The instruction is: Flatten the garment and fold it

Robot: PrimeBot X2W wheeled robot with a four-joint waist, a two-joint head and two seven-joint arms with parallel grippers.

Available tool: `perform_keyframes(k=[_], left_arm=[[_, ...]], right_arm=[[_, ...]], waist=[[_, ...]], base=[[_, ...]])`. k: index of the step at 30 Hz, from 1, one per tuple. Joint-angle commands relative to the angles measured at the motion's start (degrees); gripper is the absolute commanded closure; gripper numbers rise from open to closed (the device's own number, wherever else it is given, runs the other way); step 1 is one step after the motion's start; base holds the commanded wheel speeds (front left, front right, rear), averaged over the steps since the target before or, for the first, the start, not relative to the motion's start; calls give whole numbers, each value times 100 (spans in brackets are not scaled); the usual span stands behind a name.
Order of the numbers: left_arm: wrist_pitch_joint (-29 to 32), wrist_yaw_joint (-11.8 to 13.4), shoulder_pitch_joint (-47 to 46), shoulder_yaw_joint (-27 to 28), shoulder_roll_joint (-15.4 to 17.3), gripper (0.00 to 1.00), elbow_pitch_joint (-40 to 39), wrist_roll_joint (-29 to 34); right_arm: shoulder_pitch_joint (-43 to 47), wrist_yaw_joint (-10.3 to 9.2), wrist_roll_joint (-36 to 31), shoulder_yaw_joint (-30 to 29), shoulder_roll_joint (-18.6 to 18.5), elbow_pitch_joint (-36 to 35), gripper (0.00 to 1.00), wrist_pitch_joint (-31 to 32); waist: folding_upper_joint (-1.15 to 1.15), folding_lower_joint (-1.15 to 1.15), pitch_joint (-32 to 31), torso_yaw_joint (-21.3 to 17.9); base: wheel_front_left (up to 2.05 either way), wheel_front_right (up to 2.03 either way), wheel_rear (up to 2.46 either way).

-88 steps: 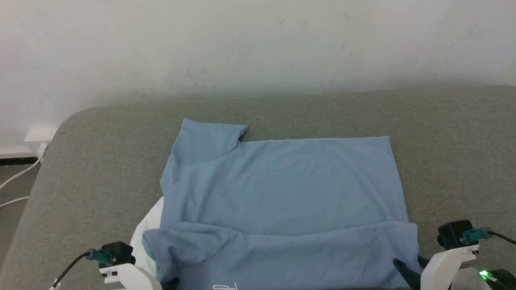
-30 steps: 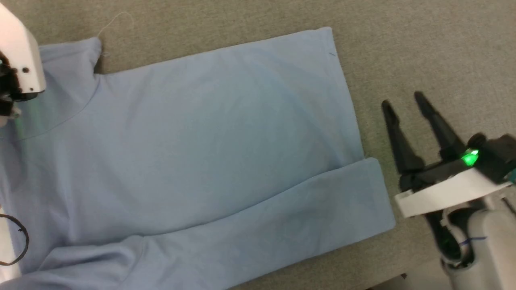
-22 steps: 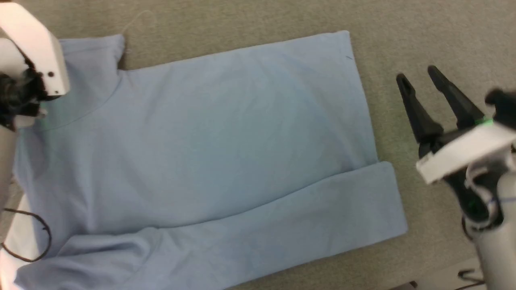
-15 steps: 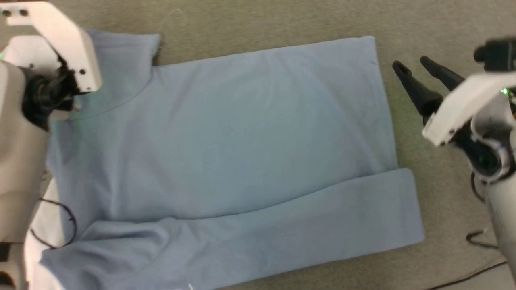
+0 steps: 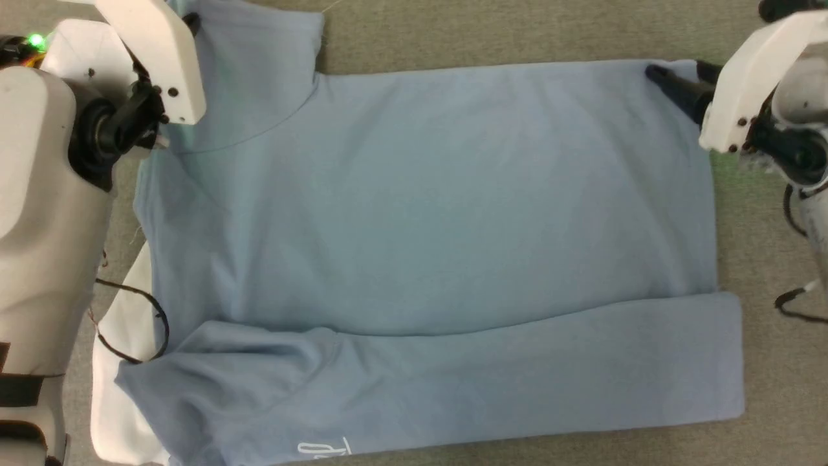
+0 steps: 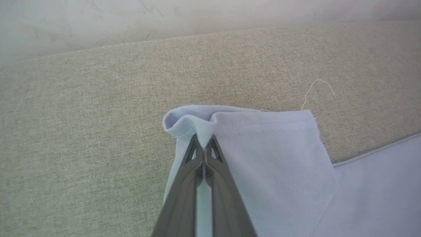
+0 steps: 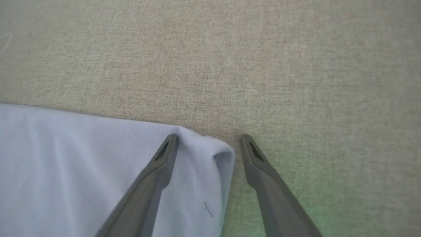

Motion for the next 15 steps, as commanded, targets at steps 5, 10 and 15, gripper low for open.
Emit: perform_keyframes(k=[5, 10, 15], left_arm=[[-97, -79, -14, -67, -6, 100, -17, 42], [-104, -131, 87, -100, 25, 100, -9, 4], [-333, -141, 241, -14, 43, 100, -31, -71]], right_arm=[[-47, -5, 100, 411, 9, 464, 80, 491], [-54, -5, 312, 680, -71, 573, 100, 819], [-144, -5, 267, 837, -329, 217, 100, 195]], waist=[[0, 0, 69, 156], [0, 0, 0, 209], [0, 0, -245, 278]], base=[[0, 0, 0], [0, 0, 0], [0, 0, 0]])
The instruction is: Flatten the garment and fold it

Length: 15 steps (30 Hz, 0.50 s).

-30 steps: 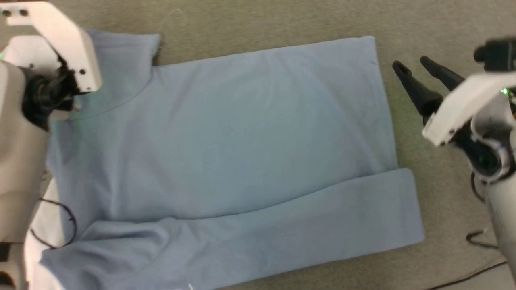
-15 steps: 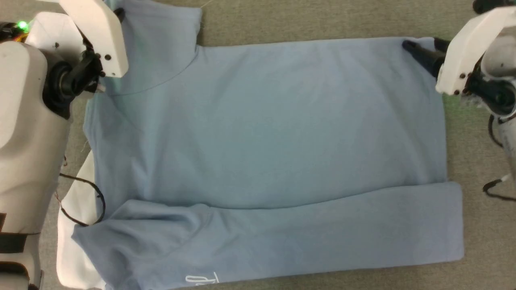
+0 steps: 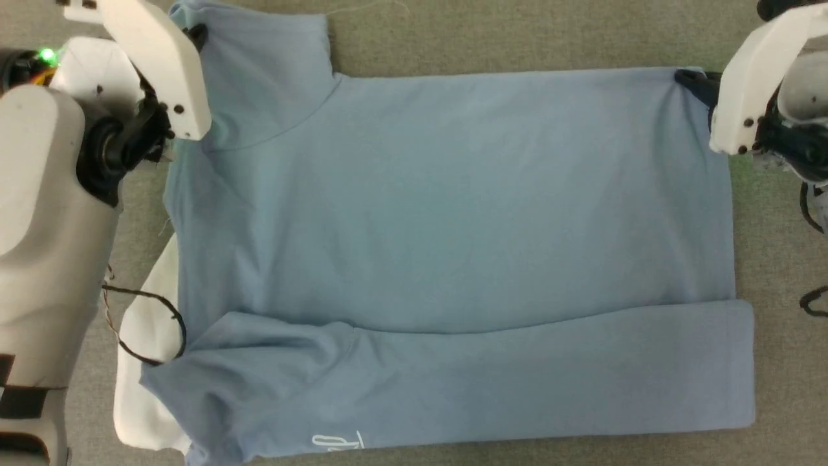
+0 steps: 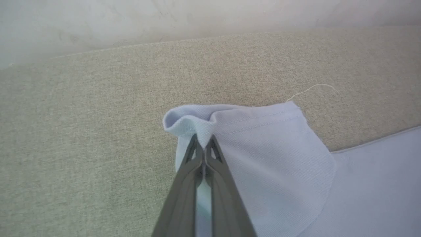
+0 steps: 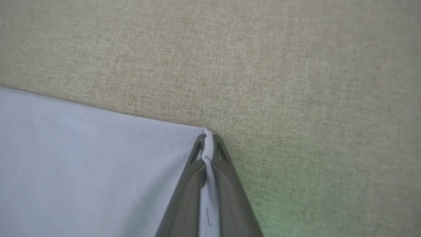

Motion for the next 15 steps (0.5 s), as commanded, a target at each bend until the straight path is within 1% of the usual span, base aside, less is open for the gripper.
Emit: perform_keyframes(k=[1, 5, 8, 10, 15], left_arm=[[-86, -47, 112, 50, 41, 100, -30, -42], [-399, -89, 525, 212, 86, 100, -172, -220], [-654, -51, 1072, 380, 211, 100, -403, -356], [-864, 17, 1557, 558, 263, 100, -647, -515], [-1316, 346, 2947, 893, 365, 100, -1457, -732]], right_arm=[[173, -4, -74, 72, -18, -49, 100, -240], [396, -4, -149, -33, -235, -365, 100, -1083], [833, -4, -85, -142, -308, -599, 100, -1448], [1237, -4, -52, -192, -342, -761, 100, -1603], [2405, -4, 17, -411, -372, -1216, 100, -1820]], waist=[[1, 0, -191, 58], [1, 0, -611, 103], [1, 0, -966, 98], [1, 0, -1195, 103], [1, 0, -1610, 153]], base=[[0, 0, 0], [0, 0, 0], [0, 0, 0], [0, 0, 0], [0, 0, 0]])
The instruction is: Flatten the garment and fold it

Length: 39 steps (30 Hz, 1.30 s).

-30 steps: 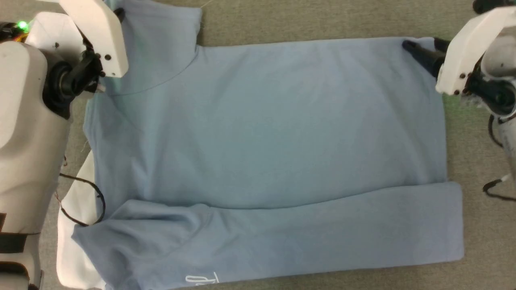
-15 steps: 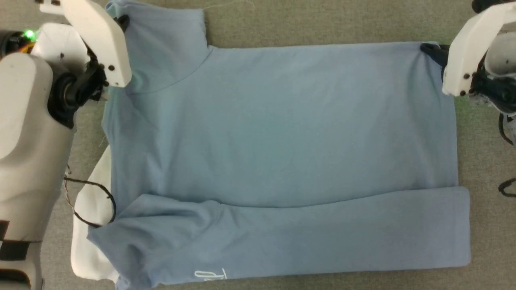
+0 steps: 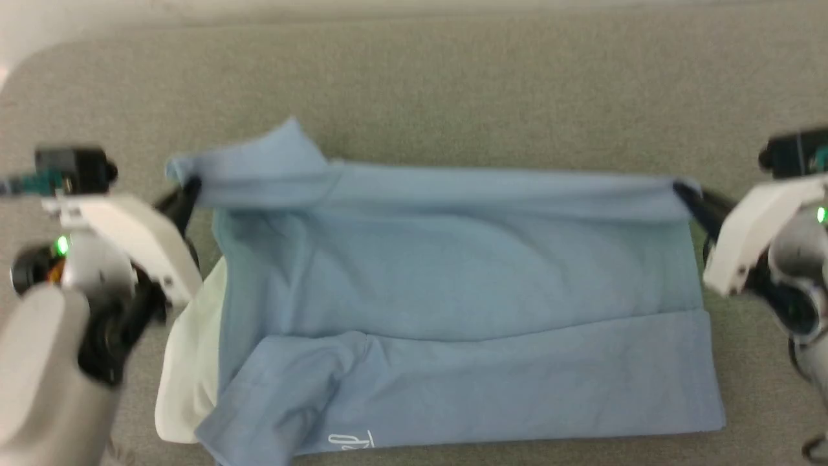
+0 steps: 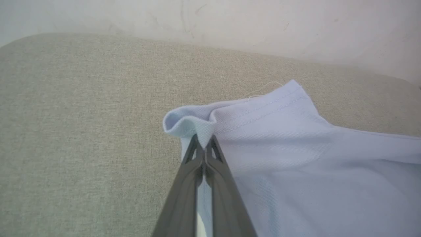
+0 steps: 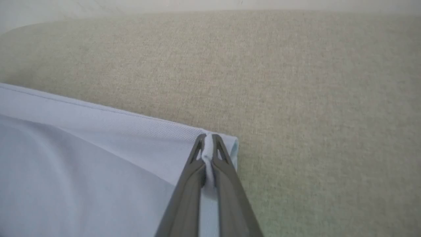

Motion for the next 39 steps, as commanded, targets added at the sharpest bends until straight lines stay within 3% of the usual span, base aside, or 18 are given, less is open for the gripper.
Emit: perform_keyframes(k=[1, 9, 13, 14, 15, 16, 17, 18, 23, 33, 39], left_arm=[[-83, 104, 386, 55, 50, 100, -198, -21], [-480, 735, 2275, 290, 51, 100, -1263, -68], [-558, 923, 2913, 311, -73, 100, -1425, -174], [-564, 941, 3020, 288, -136, 100, -1398, -218], [-596, 964, 3110, 277, -235, 100, -1351, -279], [-632, 993, 3190, 265, -321, 93, -1284, -319], [-681, 1011, 3264, 257, -401, 33, -1210, -353], [-743, 1019, 3325, 258, -475, 0, -1141, -381], [-1146, 1122, 3464, 280, -600, 0, -930, -203], [-2866, 1259, 3135, 325, -866, 0, -996, 739], [-3512, 1160, 2829, 17, -904, 0, -1078, 1432]], right_arm=[[312, -6, 5, -109, -31, -93, 100, -60], [1932, -6, -145, -914, 272, -684, 100, -149], [2484, -6, -389, -1281, 517, -933, 100, -124], [2587, -6, -472, -1357, 597, -945, 84, -123], [2690, -6, -530, -1407, 696, -947, 58, -90], [2778, -6, -593, -1464, 789, -958, 0, -82], [2866, -6, -677, -1532, 874, -966, 0, -90], [2962, -6, -740, -1609, 955, -972, 0, -85], [3385, -6, -983, -1916, 1196, -1210, 0, -87], [4121, -6, -1476, -2939, 1702, -2983, 0, -96], [3849, -6, -1422, -3308, 1496, -2850, 0, 544]], waist=[[1, 1, -483, 75], [1, 1, -753, 69], [1, 1, -778, 29], [1, 1, -787, 16], [1, 1, -795, 3], [1, 1, -802, -7], [1, 1, -820, -14], [1, 1, -838, -13], [1, 1, -934, 23], [1, 1, -1168, 169], [1, 1, -1276, 319]], base=[[0, 0, 0], [0, 0, 0], [0, 0, 0], [0, 0, 0], [0, 0, 0], [0, 0, 0], [0, 0, 0], [0, 0, 0], [0, 0, 0], [0, 0, 0], [0, 0, 0]])
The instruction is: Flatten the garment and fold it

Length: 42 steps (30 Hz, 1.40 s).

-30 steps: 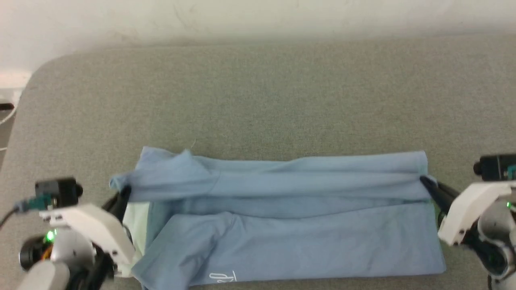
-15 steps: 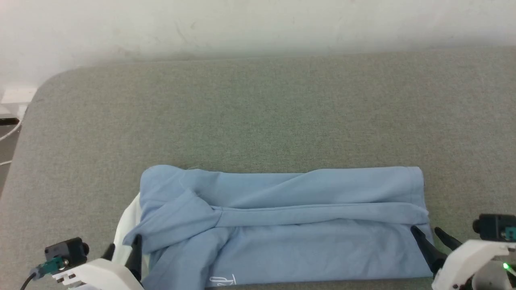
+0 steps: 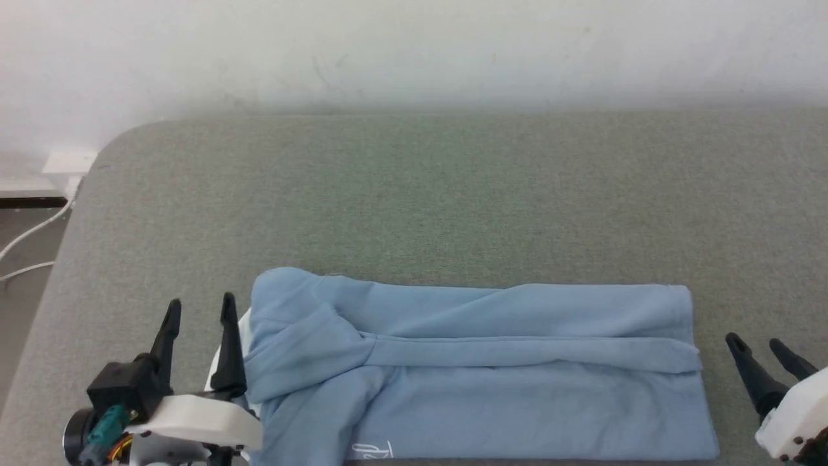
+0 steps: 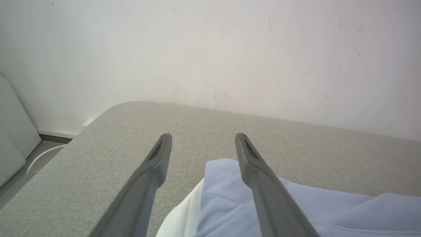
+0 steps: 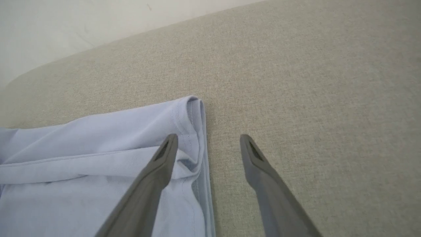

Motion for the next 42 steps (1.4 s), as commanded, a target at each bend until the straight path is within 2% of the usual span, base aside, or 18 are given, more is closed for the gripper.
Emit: perform_keyframes(k=[1, 8, 18, 19, 20, 22, 29, 34, 38, 42], left_arm=[[-65, -39, -100, -20, -18, 0, -30, 108], [-202, -286, -212, -185, -186, 0, -142, 805], [-206, -586, -188, -154, -517, 0, -290, 1358], [-206, -612, -194, -145, -527, 0, -270, 1407], [-206, -635, -197, -134, -541, 0, -254, 1447], [-206, -669, -189, -102, -560, 0, -218, 1509], [-207, -676, -66, 88, -604, 0, -164, 1627], [-207, -670, 61, 176, -612, 0, -139, 1648], [-207, -667, 140, 204, -600, 0, -133, 1664], [-207, -654, 217, 205, -587, 0, -124, 1666]], right_arm=[[-117, -5, 23, 1, -56, 67, 0, 66], [-559, -5, 388, 416, -341, 860, 0, 963], [-1042, -5, 542, 1049, -318, 2030, 0, 1930], [-1038, -5, 587, 1126, -309, 2104, 10, 2084], [-1034, -5, 625, 1193, -301, 2157, 60, 2218], [-1047, -5, 683, 1290, -289, 2172, 100, 2338], [-1248, -5, 796, 1509, -390, 1958, 100, 2078], [-1308, -5, 908, 1613, -688, 1602, 100, 1858], [-1182, -5, 919, 1348, -975, 1412, 100, 1858], [-982, -5, 830, 766, -1201, 1384, 100, 1911]], waist=[[1, 0, -37, 69], [1, 0, -16, 295], [1, 0, 178, 533], [1, 0, 180, 539], [1, 0, 182, 541], [1, 0, 174, 534], [1, 0, 21, 448], [1, 0, -120, 388], [1, 0, -188, 322], [1, 0, -203, 246]], base=[[0, 0, 0], [0, 0, 0], [0, 0, 0], [0, 0, 0], [0, 0, 0], [0, 0, 0], [0, 0, 0], [0, 0, 0], [0, 0, 0], [0, 0, 0]])
